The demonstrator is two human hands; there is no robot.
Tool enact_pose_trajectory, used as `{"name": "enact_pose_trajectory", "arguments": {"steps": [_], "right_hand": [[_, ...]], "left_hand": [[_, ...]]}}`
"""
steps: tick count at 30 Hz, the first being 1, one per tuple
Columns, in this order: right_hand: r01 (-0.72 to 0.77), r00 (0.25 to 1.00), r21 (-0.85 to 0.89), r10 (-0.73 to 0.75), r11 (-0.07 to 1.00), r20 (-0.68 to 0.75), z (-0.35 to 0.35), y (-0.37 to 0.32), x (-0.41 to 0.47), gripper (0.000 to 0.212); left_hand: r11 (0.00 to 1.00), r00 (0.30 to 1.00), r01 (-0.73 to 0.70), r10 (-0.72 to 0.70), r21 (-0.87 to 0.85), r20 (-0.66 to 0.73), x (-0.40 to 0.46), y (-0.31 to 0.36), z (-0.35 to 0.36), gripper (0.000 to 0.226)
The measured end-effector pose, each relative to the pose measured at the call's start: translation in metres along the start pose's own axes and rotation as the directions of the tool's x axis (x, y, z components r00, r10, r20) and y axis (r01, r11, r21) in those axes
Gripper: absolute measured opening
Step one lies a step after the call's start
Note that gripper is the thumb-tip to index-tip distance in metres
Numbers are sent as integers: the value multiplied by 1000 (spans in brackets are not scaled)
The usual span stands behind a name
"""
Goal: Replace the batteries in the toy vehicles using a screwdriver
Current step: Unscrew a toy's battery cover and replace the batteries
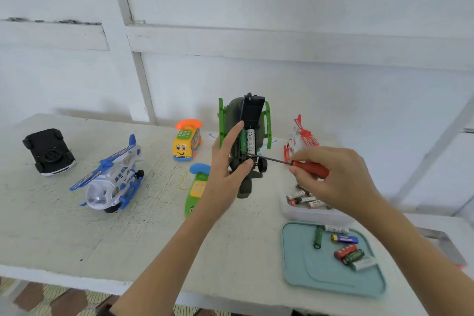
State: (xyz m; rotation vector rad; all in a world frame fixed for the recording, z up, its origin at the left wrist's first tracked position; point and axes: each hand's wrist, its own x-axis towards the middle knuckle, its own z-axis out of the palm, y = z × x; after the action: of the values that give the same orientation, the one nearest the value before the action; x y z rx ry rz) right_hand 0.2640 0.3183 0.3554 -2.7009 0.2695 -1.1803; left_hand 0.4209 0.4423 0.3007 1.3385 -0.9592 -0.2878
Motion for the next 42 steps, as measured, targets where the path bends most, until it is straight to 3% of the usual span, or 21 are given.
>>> {"name": "enact_pose_trajectory", "arguments": {"steps": [10, 21, 31, 37, 42], "right_hand": [[-28, 995, -64, 34, 998, 96, -59, 72, -18, 10], [-17, 991, -71, 26, 997, 134, -65, 106, -26, 11], [98, 993, -188, -108, 977, -40, -40, 115, -45, 24], [109, 990, -162, -123, 981, -75, -37, 129, -50, 22], [49, 996, -56, -54, 997, -74, -48, 140, -48, 21]], "left_hand": [[999, 1000, -16, 17, 47, -15, 10, 8, 97, 71], [977, 1000, 8, -3, 212, -22, 18, 5, 122, 70], [969, 997, 61, -51, 239, -50, 37, -1, 130, 72], [961, 998, 67, -70, 268, 1, 47, -7, 129, 70], [954, 994, 50, -77, 295, 80, 55, -12, 124, 68]]}}
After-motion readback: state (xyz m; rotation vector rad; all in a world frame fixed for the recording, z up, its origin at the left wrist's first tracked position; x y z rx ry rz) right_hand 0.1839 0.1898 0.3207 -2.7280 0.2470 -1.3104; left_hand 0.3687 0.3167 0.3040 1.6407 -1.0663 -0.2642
